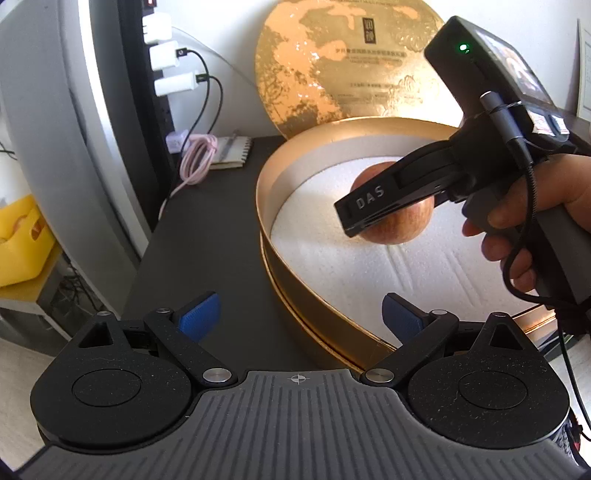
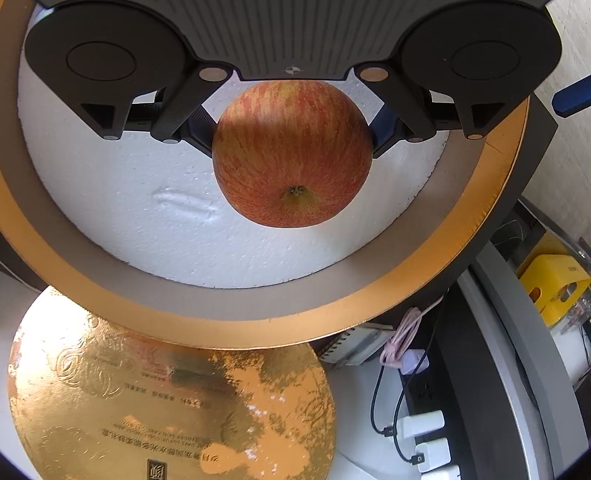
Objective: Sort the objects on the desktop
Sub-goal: 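Carry the apple with the right gripper into the gold box and release, then withdraw the right gripper from the box toward the mandarins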
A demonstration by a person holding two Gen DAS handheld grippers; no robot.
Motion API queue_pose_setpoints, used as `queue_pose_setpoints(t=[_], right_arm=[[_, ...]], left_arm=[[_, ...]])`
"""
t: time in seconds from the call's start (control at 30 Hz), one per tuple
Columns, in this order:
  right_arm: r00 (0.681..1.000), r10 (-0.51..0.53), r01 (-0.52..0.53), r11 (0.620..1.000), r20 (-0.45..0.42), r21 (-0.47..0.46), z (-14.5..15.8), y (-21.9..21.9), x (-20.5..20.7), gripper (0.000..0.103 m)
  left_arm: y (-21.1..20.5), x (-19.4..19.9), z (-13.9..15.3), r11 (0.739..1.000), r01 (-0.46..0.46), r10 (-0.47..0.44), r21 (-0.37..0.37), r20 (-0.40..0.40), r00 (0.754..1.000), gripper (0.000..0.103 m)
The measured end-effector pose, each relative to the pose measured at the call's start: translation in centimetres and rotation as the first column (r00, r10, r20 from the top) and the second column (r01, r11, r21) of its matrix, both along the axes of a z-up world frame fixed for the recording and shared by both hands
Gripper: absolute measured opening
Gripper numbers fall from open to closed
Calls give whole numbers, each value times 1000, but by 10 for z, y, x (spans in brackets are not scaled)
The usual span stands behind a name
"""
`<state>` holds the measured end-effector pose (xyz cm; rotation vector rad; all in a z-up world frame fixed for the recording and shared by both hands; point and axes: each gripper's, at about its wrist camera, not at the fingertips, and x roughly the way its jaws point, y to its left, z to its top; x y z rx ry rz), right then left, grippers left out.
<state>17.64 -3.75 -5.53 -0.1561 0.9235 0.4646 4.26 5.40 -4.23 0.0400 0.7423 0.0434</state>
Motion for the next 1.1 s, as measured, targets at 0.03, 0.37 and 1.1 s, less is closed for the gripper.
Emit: queue_pose_setpoints(t=[0.03,0.37,1.1], right_arm=[[1000,0,0,1000,-1,1,0,0,0,84],[1000,8,-8,1000,-20,-5,-2,-9,-8,84],[960,-152,154,988,235,12,102,-168,-97,93]], left_arm=[[0,1,-1,1000,1,-1,-2,-2,1000,98],[-4,-1,0,1000,9,-9,-1,-4,1000,98],[-72,-9,25,984,178,-177,-24,27,984,99]])
